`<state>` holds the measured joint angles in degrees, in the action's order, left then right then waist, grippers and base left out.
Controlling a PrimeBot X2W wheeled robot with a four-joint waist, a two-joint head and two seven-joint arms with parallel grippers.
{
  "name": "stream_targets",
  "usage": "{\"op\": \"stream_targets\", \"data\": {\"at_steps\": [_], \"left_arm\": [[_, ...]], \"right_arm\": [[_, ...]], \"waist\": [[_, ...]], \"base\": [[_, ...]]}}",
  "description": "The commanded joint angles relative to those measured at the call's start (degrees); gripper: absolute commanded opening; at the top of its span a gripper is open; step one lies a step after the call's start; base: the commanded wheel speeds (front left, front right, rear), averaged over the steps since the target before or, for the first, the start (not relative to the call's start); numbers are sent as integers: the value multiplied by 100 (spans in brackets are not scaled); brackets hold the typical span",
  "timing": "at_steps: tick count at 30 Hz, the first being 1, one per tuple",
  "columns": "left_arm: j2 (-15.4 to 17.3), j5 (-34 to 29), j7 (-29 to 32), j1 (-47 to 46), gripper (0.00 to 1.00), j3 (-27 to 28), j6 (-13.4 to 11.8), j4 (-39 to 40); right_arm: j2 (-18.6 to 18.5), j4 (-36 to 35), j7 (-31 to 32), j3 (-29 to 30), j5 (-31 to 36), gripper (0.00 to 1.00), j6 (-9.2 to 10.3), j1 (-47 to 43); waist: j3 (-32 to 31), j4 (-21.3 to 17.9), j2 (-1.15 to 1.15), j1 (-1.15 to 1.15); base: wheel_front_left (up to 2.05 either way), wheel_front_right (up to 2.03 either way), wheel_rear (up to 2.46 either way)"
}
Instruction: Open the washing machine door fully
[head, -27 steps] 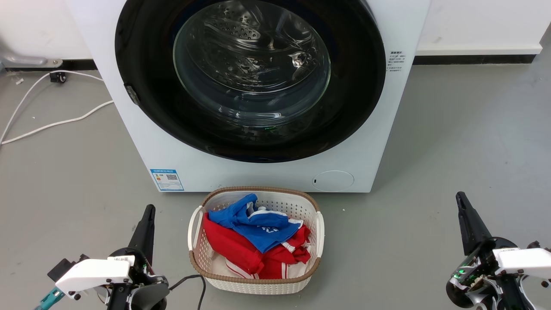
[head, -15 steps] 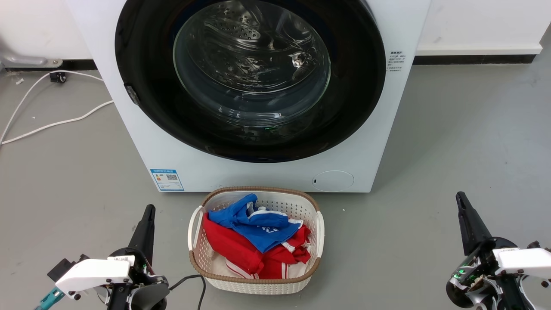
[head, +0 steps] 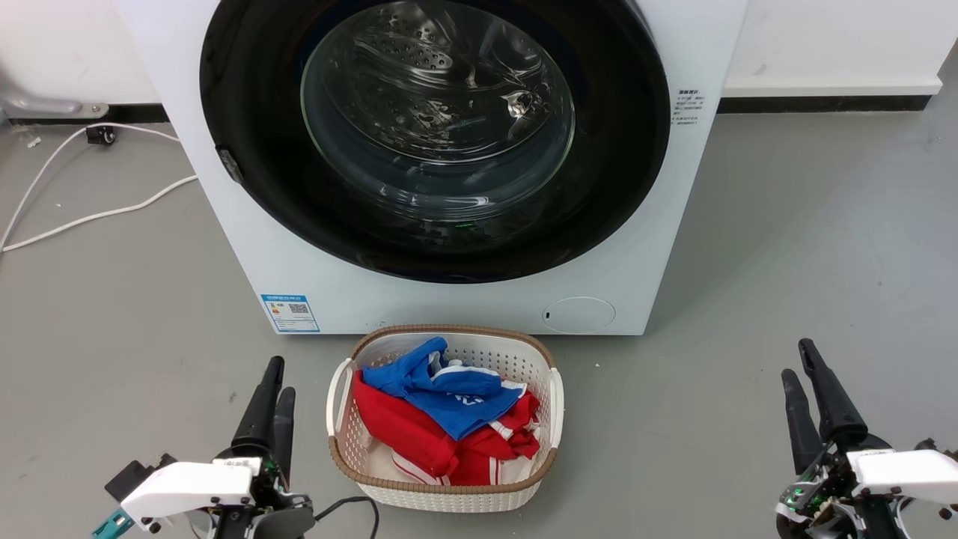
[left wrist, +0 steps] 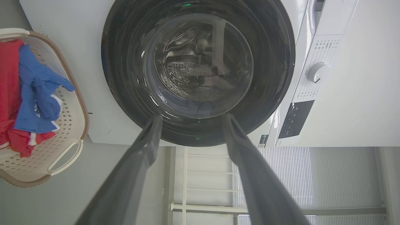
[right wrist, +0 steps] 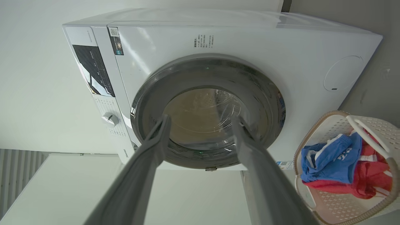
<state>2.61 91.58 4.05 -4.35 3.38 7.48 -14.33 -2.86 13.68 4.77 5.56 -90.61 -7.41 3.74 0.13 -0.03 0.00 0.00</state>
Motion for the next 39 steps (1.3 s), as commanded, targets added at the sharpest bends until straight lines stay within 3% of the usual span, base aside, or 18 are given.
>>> {"op": "stream_targets", "data": {"at_steps": [1, 12, 26, 39], "left_arm": [[22, -89, -55, -136, 100, -66, 1, 122], [21, -1419, -341, -140, 100, -222, -3, 255], [108, -3522, -658, -185, 100, -611, -198, 337], [254, -4871, -912, -242, 100, -880, -437, 286]], "right_arm": [[-51, -152, -58, -40, 86, 100, -8, 50], [-246, -440, -404, -188, 1188, 100, -9, -17], [-323, -738, -618, -200, 3277, 100, -10, -37], [-459, -799, -611, -265, 4639, 100, -11, -96]], "waist": [[-2, 1, 0, 0], [-16, -6, 0, 0], [-24, -25, 0, 0], [-27, -50, 0, 0]], "base": [[0, 0, 0], [0, 0, 0], [0, 0, 0], [0, 0, 0]]}}
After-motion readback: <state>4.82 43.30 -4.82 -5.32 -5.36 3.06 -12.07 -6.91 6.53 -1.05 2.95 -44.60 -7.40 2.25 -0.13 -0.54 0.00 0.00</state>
